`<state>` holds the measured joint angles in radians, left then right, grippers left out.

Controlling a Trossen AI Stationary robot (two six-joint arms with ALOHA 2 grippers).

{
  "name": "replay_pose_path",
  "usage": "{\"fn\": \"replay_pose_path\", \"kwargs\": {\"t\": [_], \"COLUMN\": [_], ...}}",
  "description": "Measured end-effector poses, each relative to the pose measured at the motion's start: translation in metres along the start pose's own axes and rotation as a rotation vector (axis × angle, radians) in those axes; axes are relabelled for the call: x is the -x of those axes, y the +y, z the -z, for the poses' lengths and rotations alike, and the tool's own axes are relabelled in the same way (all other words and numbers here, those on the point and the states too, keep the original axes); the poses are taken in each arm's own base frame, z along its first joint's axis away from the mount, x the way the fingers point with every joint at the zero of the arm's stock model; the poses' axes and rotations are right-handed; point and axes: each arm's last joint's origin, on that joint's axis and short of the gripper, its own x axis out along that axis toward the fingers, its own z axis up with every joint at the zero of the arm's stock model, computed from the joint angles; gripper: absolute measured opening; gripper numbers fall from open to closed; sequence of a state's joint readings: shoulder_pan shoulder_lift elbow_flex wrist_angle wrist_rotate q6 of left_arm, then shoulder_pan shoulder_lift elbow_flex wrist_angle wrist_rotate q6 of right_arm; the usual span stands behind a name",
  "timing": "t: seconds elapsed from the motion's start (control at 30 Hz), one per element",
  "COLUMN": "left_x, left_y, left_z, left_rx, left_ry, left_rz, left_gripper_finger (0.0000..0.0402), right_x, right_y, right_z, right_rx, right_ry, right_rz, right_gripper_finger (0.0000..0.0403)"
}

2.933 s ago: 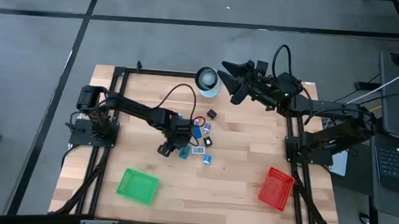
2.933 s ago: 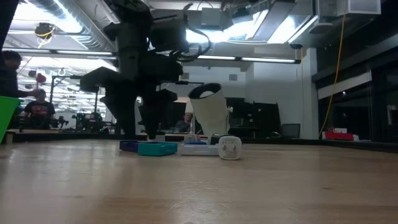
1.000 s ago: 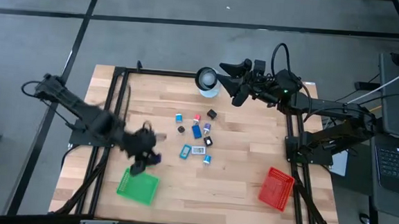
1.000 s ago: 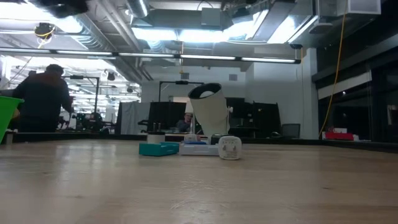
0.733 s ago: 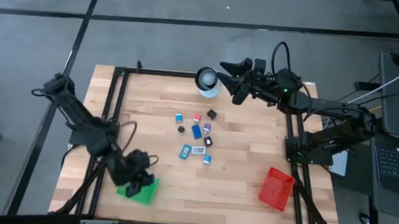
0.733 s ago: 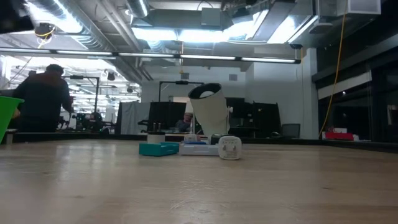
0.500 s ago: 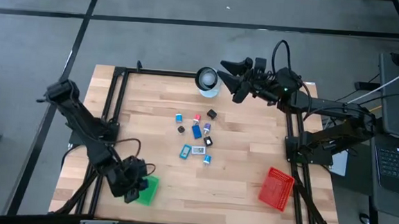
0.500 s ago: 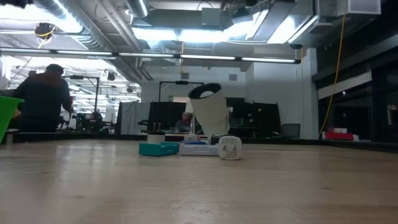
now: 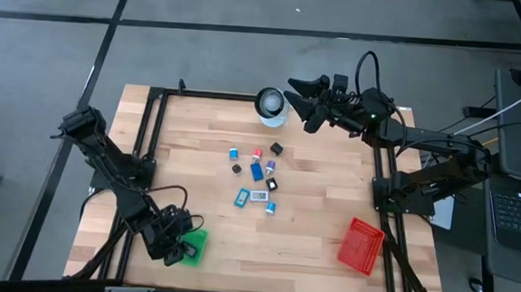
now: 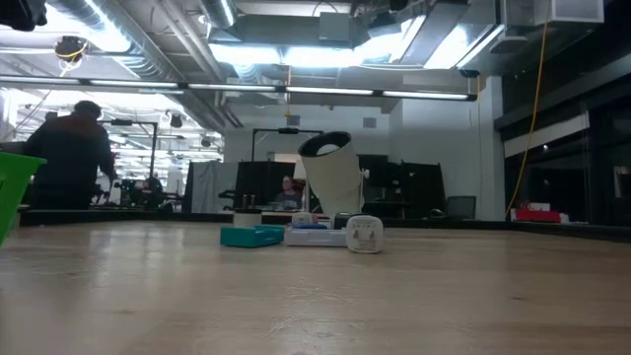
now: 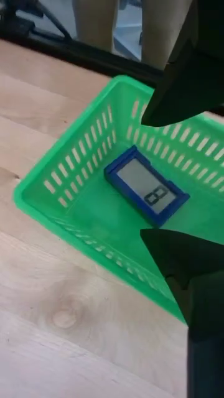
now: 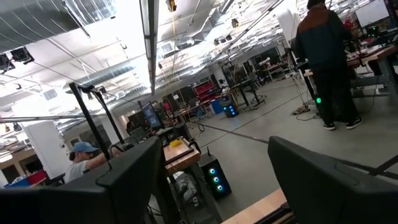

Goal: Pick & Place Office items
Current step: Put the light blue digital clock into the green bin

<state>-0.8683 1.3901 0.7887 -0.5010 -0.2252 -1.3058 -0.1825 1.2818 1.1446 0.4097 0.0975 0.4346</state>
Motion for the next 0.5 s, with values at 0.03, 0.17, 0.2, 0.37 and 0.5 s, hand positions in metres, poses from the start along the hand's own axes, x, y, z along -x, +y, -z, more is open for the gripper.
{"fn": "replay_pose_path", "kwargs": {"t": [0.03,0.17,0.2,0.37,0.5], "left_x": [0.003,0.021,0.028,0.059,0.066], "left_y": [0.0,0.008,0.011,0.04,0.066], "left_z": [-0.002,-0.018,-0.024,-0.061,-0.095], "left_rx": [0.005,0.037,0.054,0.21,0.392], "left_ry": [-0.004,-0.086,-0.122,-0.351,-0.418], "left_rz": [0.008,0.027,0.028,-0.029,-0.07], "left_gripper_finger": [0.0276,0.0271,0.0271,0.0271,0.0271], "right_x": [0.0,0.0,0.0,0.0,0.0], "right_y": [0.0,0.002,0.001,-0.001,-0.003], "right_z": [-0.001,-0.005,-0.006,-0.008,-0.008], "right_rx": [-0.001,-0.004,-0.004,0.0,0.003], "right_ry": [-0.008,-0.045,-0.053,-0.051,-0.035], "right_rz": [-0.004,-0.026,-0.029,-0.055,-0.079], "right_gripper_finger": [0.0306,0.0306,0.0306,0.0306,0.0306]}}
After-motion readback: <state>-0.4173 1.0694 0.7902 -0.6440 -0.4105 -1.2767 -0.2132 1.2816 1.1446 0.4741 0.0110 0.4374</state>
